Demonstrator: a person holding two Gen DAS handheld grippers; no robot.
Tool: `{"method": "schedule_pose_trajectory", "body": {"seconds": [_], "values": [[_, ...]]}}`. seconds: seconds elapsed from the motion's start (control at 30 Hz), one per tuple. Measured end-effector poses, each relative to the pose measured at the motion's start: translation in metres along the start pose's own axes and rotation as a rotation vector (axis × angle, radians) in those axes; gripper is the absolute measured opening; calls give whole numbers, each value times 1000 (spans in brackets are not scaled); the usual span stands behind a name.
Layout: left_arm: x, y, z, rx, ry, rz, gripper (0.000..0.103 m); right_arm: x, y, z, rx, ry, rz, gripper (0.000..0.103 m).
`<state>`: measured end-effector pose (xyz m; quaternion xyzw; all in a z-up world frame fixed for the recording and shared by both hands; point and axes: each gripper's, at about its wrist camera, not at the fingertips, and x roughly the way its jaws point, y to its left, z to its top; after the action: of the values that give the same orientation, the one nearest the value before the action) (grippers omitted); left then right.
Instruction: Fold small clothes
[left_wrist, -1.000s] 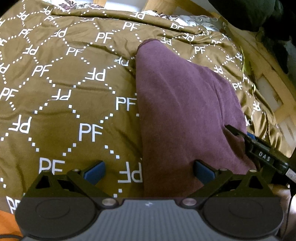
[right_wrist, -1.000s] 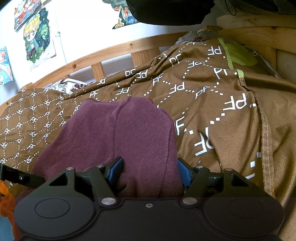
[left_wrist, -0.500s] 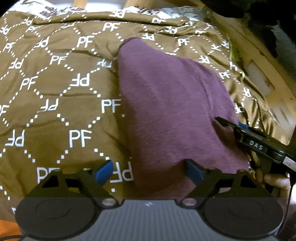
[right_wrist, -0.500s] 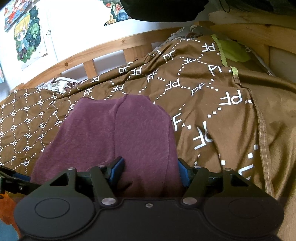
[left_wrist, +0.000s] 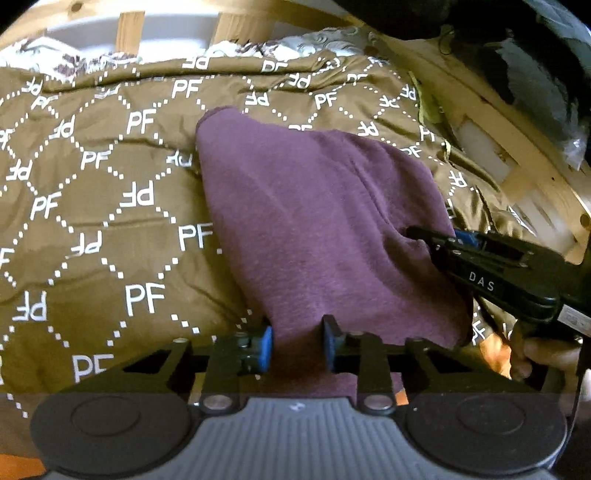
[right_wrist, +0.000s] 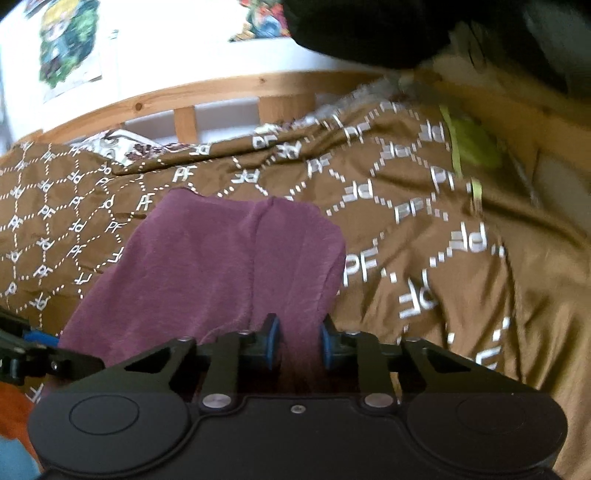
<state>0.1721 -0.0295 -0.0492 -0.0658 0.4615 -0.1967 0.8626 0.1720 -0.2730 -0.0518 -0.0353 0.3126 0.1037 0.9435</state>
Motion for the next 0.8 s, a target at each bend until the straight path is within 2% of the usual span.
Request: {"method": "schedule_pose_trajectory", "body": {"seconds": [0.23,0.43,0.8], "values": [[-24,-6,4,72,-74,55,24,-28,35,10,-162,-119,-13,18],[-48,0,9,123,-149,111,24,-38,58,20,-199,-177,4,16],[-97,20,-2,243,-361,317,24,-35,119,48,-253,-317,123,15]]}}
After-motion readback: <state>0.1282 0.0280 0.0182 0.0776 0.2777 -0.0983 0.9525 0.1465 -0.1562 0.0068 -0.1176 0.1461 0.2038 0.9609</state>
